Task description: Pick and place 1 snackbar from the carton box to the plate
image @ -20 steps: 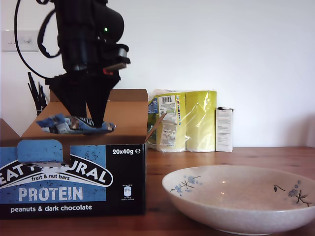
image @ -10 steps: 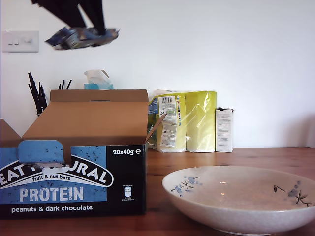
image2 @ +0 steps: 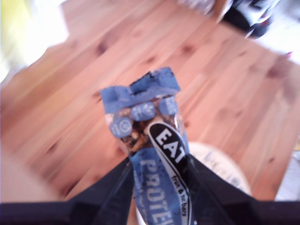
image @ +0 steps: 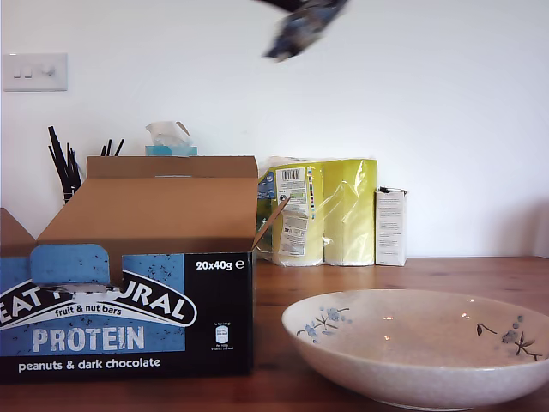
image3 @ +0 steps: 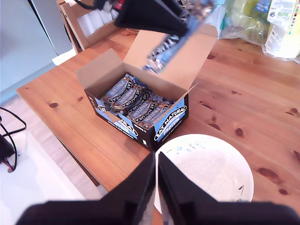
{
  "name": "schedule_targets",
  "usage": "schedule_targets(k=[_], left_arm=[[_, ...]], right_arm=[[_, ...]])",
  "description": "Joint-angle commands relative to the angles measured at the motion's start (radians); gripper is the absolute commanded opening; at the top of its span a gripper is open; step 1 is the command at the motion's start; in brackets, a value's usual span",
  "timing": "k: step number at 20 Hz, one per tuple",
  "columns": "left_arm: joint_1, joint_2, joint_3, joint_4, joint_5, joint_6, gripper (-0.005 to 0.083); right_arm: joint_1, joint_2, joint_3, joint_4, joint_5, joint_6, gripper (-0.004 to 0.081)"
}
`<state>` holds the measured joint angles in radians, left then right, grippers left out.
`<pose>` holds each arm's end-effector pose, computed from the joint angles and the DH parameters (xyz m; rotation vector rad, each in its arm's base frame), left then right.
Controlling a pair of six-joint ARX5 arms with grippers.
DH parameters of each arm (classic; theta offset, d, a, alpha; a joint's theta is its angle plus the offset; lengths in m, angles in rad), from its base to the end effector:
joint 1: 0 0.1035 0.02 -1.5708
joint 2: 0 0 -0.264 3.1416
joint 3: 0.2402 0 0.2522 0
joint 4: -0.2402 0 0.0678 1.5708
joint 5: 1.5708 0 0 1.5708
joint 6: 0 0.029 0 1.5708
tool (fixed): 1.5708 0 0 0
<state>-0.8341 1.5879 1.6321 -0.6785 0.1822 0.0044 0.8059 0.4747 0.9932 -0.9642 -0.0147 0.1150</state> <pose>0.2273 -0.2585 0.3811 0.2158 0.6247 -0.9823 0.0382 0.0404 0.3559 -0.0696 0.4680 0.7801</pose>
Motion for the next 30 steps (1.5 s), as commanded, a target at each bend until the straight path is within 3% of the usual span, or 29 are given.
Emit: schedule_targets(k=[1, 8, 13, 25, 30], left_arm=[[-0.027, 0.069, -0.022, 0.039, 0.002, 0.007, 0.0197], [-0.124, 0.340, -0.022, 0.165, -0.005, 0.049, 0.0197], [-0.154, 0.483, -0.022, 0.110, -0.024, 0.049, 0.0197], [-0.173, 0.520, -0.022, -0.006, -0.035, 0.048, 0.0204], [-0.177, 0.520, -0.022, -0.006, -0.072, 0.045, 0.0406]], right_arm=[[0.001, -0.010, -0.003, -0.006, 0.004, 0.019, -0.0013], [0.001, -0.016, -0.003, -0.028, 0.003, 0.019, -0.0013], [0.001, -0.016, -0.003, -0.029, 0.002, 0.017, -0.0013], [0.001, -0.015, -0.003, -0.028, 0.000, 0.016, -0.0013], [0.001, -0.015, -0.003, -0.028, 0.000, 0.016, -0.0013]])
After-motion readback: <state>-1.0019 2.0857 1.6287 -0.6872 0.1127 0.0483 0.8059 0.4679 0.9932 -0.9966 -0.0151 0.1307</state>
